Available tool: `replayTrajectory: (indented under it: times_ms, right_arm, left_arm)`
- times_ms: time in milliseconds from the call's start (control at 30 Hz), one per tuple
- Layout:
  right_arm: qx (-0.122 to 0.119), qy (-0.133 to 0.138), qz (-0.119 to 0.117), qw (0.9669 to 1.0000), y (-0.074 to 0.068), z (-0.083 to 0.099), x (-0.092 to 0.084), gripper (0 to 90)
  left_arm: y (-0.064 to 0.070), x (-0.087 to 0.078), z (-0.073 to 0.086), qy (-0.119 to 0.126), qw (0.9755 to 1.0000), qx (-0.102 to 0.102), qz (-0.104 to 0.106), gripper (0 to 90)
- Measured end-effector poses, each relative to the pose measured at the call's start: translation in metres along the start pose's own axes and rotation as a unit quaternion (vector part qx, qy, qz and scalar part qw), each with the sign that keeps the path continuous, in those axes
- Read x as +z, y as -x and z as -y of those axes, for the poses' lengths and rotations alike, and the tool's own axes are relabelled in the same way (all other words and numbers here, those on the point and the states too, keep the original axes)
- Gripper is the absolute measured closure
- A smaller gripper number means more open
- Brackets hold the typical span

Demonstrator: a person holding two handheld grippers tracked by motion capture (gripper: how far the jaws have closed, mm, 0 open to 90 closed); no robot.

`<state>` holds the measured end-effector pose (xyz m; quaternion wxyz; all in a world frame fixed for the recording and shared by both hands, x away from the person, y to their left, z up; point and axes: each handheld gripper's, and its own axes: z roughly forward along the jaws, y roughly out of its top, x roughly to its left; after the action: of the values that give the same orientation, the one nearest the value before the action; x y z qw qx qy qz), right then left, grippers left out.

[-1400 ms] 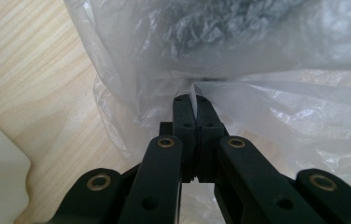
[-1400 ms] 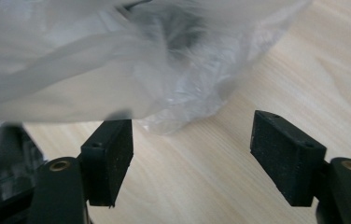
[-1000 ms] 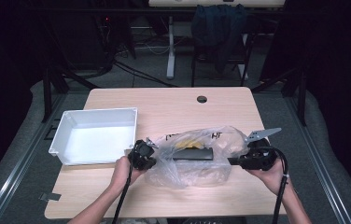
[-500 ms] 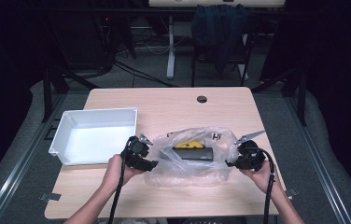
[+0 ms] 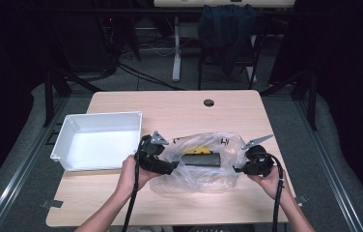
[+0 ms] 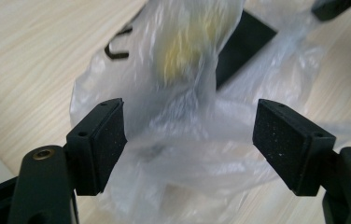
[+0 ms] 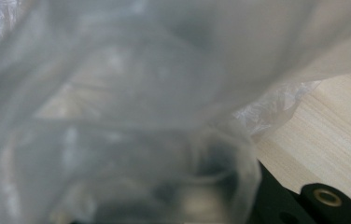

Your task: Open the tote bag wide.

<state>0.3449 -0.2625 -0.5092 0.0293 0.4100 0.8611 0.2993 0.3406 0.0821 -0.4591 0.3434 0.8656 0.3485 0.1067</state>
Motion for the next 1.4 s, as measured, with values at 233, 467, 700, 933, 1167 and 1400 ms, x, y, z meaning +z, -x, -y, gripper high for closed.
replayTrajectory:
  times_ms: [233, 467, 700, 933, 1167, 1400]
  right_arm:
    - [0.004, -0.004, -0.001, 1.0000, 0.002, -0.001, 0.004, 89.4]
    - [0.011, -0.006, 0.000, 0.9999, 0.001, -0.002, 0.007, 89.5]
    - [0.021, -0.013, 0.023, 0.9994, 0.007, 0.000, 0.012, 89.5]
    - [0.054, -0.025, 0.047, 0.9971, 0.020, 0.004, 0.021, 89.5]
    - [0.045, -0.041, 0.039, 0.9974, 0.017, 0.001, 0.017, 73.3]
    - [0.025, -0.023, 0.025, 0.9991, -0.008, -0.006, -0.024, 29.4]
  left_arm:
    - [-0.002, 0.028, 0.001, -0.043, 0.9989, 0.000, -0.016, 35.7]
    - [-0.012, 0.048, 0.008, -0.066, 0.9966, 0.020, -0.046, 81.7]
    - [-0.021, 0.055, 0.015, -0.088, 0.9932, 0.034, -0.068, 90.0]
    - [-0.036, 0.054, 0.018, -0.077, 0.9934, 0.020, -0.082, 90.0]
    - [-0.042, 0.048, 0.018, -0.061, 0.9963, 0.002, -0.061, 90.0]
    - [-0.037, 0.044, 0.013, -0.062, 0.9956, 0.016, -0.069, 89.6]
